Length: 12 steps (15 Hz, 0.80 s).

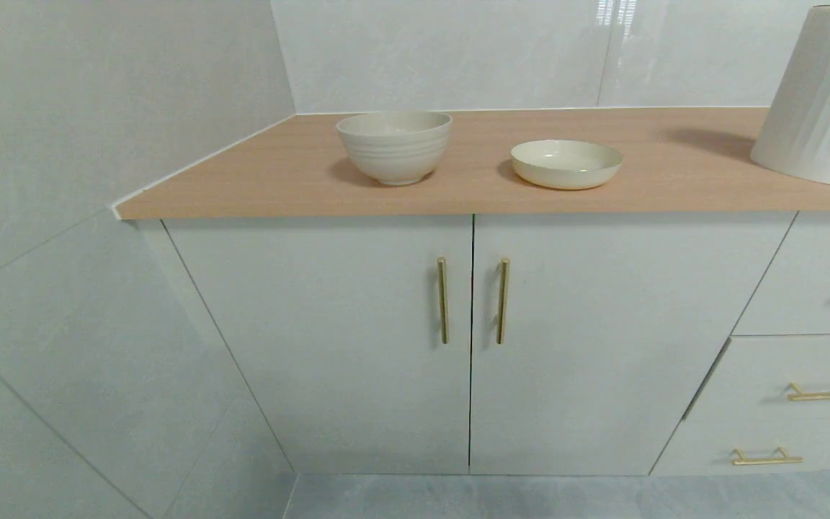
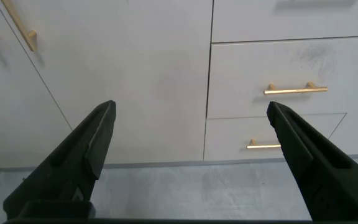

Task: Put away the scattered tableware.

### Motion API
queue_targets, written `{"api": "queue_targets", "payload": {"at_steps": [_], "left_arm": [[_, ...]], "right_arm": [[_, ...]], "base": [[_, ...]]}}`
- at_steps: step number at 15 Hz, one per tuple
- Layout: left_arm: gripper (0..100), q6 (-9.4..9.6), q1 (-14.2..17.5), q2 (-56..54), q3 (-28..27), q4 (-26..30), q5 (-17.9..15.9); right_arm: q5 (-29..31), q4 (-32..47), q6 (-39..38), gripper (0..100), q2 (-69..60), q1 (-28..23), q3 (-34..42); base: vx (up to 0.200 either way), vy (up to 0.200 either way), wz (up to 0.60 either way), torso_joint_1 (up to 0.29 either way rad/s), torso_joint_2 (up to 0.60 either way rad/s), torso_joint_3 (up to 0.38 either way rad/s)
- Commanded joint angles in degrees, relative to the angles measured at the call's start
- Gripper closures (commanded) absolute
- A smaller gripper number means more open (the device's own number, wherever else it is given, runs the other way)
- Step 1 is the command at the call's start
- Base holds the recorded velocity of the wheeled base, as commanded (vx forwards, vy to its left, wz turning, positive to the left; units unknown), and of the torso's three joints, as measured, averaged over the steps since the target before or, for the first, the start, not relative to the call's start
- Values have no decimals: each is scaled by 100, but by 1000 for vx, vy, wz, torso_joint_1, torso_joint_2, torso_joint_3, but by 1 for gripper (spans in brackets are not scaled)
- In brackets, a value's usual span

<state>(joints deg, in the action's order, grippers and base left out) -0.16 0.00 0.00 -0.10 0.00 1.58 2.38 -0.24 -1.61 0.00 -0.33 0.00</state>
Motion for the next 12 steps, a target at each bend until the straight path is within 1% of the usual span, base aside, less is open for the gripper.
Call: {"api": "queue_targets", "payload": {"at_steps": [1, 7, 8, 9, 10, 11, 12], "left_arm": [[0, -2, 0, 0, 1, 0, 0], [0, -2, 0, 9, 1, 0, 9], [0, -2, 0, 9, 1, 0, 9], [0, -2, 0, 9, 1, 9, 0], [0, -2, 0, 9, 1, 0, 0], [0, -2, 0, 9, 1, 0, 0], [0, -2, 0, 9, 1, 0, 9]], "right_arm": [[0, -2, -6, 0, 0, -2, 0], [-18, -2, 38, 0, 0, -2, 0], [-150, -37, 47, 0, 35, 24, -404], [-484, -11, -243, 0, 352, 121, -1389], [-862, 139, -569, 0, 940, 261, -2118], [-1415, 341, -560, 0, 1898, 323, -2540], [-2022, 341, -560, 0, 2830, 358, -2813]], "base": [[0, 0, 0, 0, 0, 0], [0, 0, 0, 0, 0, 0], [0, 0, 0, 0, 0, 0], [0, 0, 0, 0, 0, 0], [0, 0, 0, 0, 0, 0], [0, 0, 0, 0, 0, 0], [0, 0, 0, 0, 0, 0]]}}
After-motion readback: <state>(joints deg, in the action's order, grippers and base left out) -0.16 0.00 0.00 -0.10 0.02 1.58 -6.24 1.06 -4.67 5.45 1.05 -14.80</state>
